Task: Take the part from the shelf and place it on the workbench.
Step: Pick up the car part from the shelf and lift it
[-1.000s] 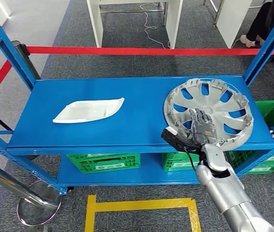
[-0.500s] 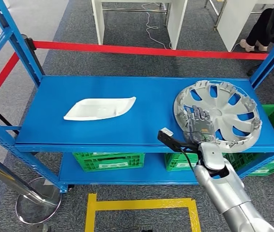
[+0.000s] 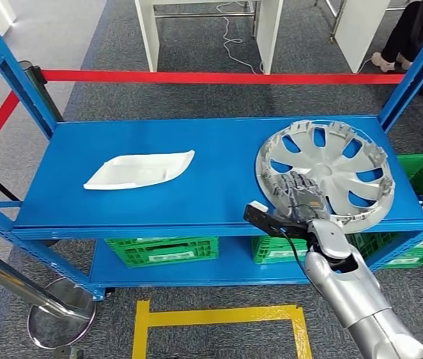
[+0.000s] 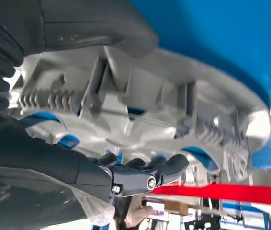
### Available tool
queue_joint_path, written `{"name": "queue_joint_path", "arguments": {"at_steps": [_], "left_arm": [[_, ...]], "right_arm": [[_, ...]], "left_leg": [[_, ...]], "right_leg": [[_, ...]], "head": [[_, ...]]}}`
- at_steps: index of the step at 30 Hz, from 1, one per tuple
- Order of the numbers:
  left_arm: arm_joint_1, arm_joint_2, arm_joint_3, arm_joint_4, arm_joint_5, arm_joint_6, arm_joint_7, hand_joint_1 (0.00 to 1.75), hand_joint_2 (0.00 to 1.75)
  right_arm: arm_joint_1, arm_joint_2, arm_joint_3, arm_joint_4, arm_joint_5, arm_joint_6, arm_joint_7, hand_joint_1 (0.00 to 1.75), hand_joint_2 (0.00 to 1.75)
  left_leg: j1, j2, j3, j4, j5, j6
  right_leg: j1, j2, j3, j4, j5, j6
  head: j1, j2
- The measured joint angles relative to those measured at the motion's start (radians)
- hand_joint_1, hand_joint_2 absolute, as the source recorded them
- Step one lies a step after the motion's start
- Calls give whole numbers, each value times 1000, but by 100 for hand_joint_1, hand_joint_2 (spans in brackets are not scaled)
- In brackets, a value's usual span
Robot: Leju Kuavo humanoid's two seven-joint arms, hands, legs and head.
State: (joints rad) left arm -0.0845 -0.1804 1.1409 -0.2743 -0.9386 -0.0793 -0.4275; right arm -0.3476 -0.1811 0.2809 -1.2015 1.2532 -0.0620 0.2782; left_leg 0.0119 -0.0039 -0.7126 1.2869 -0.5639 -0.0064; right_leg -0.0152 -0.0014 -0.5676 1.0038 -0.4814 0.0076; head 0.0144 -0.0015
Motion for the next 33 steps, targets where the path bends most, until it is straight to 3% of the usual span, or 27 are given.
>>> {"name": "queue_joint_path", "arguments": {"at_steps": [2, 4, 7, 9, 10, 12, 13, 14, 15, 16, 18, 19, 22, 24, 25, 28, 29, 30, 31, 33], "left_arm": [[-1, 1, 0, 0, 0, 0, 0, 0, 0], [-2, 1, 0, 0, -1, 0, 1, 0, 0], [-1, 0, 0, 0, -1, 0, 3, 0, 0], [-2, 0, 0, 0, -1, 0, 4, 0, 0], [-3, 0, -1, 0, -2, 0, 4, 0, 0], [-4, 0, -1, 0, -4, 1, 4, 0, 0], [-3, 0, -1, 0, -5, 0, 5, 0, 0], [-3, 0, -1, 0, -6, 0, 6, 0, 0], [-3, 0, -2, 0, -7, 0, 7, 0, 0], [-3, 0, -2, 0, -8, 0, 8, 0, 0], [-5, 0, -3, 0, -8, 1, 9, 0, 0], [-6, -1, -3, 0, -9, 1, 9, 0, 0], [-6, -1, -3, 0, -11, 1, 11, 0, 0], [-6, 0, -3, 0, -10, 1, 12, 0, 0], [-6, 1, -3, 0, -9, 2, 12, 0, 0], [-3, 1, -3, 0, -4, 2, 13, 0, 0], [-1, 1, -3, 0, -2, 2, 13, 0, 0], [1, 1, -3, 0, -1, 2, 13, 0, 0], [2, 2, -3, 0, 0, 2, 13, 0, 0], [2, 3, -3, 0, 3, 2, 12, 0, 0]], "right_arm": [[0, -2, 1, 4, -5, 1, 0, 0, 0], [-2, -5, 2, 7, -5, 2, 0, 0, 0], [-2, -10, 3, 11, -6, 2, 0, 0, 0], [-3, -12, 3, 13, -9, 4, 0, 0, 0], [-5, -13, 4, 14, -12, 6, 0, 0, 0], [-7, -14, 4, 21, -14, 12, 4, 0, 0], [-7, -15, 5, 25, -6, 17, 11, 0, 0], [-7, -17, 6, 30, 5, 21, 20, 0, 0], [-8, -19, 8, 35, 18, 26, 30, 0, 0], [-10, -22, 10, 40, 29, 30, 37, 0, 0], [-19, -26, 16, 48, 44, 35, 45, 0, 0], [-23, -27, 19, 51, 51, 36, 48, 0, 0], [-30, -29, 23, 62, 65, 38, 53, 0, 0], [-32, -30, 24, 67, 69, 36, 54, 0, 0], [-33, -30, 24, 68, 68, 31, 54, 0, 0], [-28, -30, 22, 69, 66, -12, 53, 0, 0], [-24, -30, 20, 67, 64, -30, 53, 0, 0], [-19, -29, 17, 63, 59, -46, 52, 0, 0], [-14, -28, 12, 57, 49, -61, 48, 0, 0], [-5, -24, -2, 38, 15, -91, 31, 0, 0]], "left_leg": [[1, 0, 58, -124, 69, 3], [-1, -1, 103, -223, 99, 7], [-3, -2, 109, -247, 95, 20], [0, -1, 111, -253, 98, 33], [1, -1, 112, -255, 99, 38], [-1, -1, 111, -255, 99, 45], [-2, -1, 111, -255, 98, 46], [-3, -1, 112, -255, 98, 46], [-3, -1, 112, -255, 97, 46], [-3, -2, 114, -255, 97, 46], [-5, -2, 115, -254, 95, 43], [-7, -2, 114, -252, 94, 40], [-9, -3, 110, -251, 97, 27], [-8, -2, 105, -234, 81, 17], [-7, -2, 91, -200, 58, 11], [-3, -1, 8, -13, -28, 1], [-2, -1, -9, 24, -35, -1], [-1, -1, -9, 24, -21, -1], [0, -1, 8, -16, 10, -1], [0, -1, 69, -148, 78, 2]], "right_leg": [[0, 1, 6, 1, -4, 4], [2, 3, 5, 4, -8, 14], [3, 2, 0, 4, -9, 30], [1, 2, -15, 29, -30, 38], [1, 2, -37, 72, -55, 41], [1, 2, -102, 208, -113, 44], [1, 2, -133, 265, -130, 45], [1, 2, -149, 292, -128, 45], [1, 2, -146, 278, -107, 44], [1, 2, -124, 227, -72, 42], [2, 1, -58, 89, -9, 36], [4, 1, -33, 41, 4, 34], [6, 2, -14, 7, 1, 26], [2, 1, -10, 3, 4, 16], [-1, -1, -8, 0, 6, 11], [-2, -3, -6, 0, 5, 3], [-2, -3, -6, 1, 5, 3], [-2, -3, -4, 1, 4, 3], [-2, -2, -3, 2, 3, 4], [-1, -1, 0, 5, -2, 9]], "head": [[0, 0], [1, 0], [0, 0], [3, 0], [5, 0], [8, 0], [8, 0], [8, 0], [8, 0], [9, 0], [9, 0], [8, 0], [7, 0], [6, 0], [5, 0], [4, 0], [4, 0], [3, 0], [3, 0], [3, 0]]}}
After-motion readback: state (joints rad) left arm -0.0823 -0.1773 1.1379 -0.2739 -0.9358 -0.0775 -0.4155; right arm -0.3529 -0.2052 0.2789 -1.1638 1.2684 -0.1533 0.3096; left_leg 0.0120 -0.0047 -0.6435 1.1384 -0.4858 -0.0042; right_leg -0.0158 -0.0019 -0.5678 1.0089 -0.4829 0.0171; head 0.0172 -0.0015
